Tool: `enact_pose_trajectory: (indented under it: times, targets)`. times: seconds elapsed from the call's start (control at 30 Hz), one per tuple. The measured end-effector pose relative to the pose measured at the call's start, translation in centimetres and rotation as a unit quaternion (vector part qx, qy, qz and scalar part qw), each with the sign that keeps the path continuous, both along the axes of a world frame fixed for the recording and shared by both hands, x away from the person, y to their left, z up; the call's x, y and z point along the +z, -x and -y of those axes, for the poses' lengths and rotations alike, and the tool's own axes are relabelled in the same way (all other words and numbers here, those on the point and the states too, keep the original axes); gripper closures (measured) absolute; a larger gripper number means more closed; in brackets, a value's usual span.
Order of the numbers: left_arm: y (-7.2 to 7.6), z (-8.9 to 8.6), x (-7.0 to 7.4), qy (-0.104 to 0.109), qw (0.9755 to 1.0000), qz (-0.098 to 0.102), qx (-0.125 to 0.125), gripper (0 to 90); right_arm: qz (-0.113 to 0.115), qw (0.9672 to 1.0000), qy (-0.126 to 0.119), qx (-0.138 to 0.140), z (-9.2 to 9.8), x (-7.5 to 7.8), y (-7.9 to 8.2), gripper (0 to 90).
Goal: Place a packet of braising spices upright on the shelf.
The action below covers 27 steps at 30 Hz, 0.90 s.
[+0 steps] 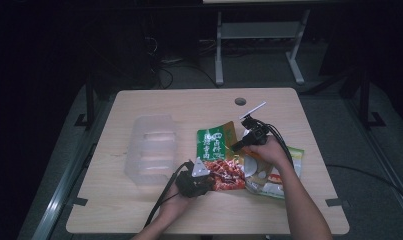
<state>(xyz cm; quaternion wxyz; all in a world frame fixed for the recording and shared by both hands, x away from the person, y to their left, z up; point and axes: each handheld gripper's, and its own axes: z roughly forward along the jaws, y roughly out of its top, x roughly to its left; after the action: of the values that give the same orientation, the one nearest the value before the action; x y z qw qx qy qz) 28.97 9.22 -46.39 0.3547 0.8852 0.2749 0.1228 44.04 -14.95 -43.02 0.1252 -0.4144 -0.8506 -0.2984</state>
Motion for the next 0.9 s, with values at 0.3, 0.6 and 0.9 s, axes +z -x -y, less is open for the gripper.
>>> enact_pose_trajectory:
  times: [0.3, 0.6, 0.9]
  targets:
    - [0.0, 0.0, 0.0, 0.0, 1.0, 0.001, -0.001, 68.9, -0.01, 1.0, 0.001, -0.001, -0.6, -0.2, 0.0, 88.6]
    - [-0.1, -0.2, 0.3, 0.005, 1.0, -0.005, 0.001, 64.7, 0.016, 0.9998, 0.006, 0.012, -0.7, 0.7, 0.6, 89.3]
    - [-0.3, -1.2, 1.5, 0.058, 0.998, -0.009, 0.022, 53.0, 0.076, 0.996, -0.036, 0.03, -0.3, 3.6, 2.6, 89.5]
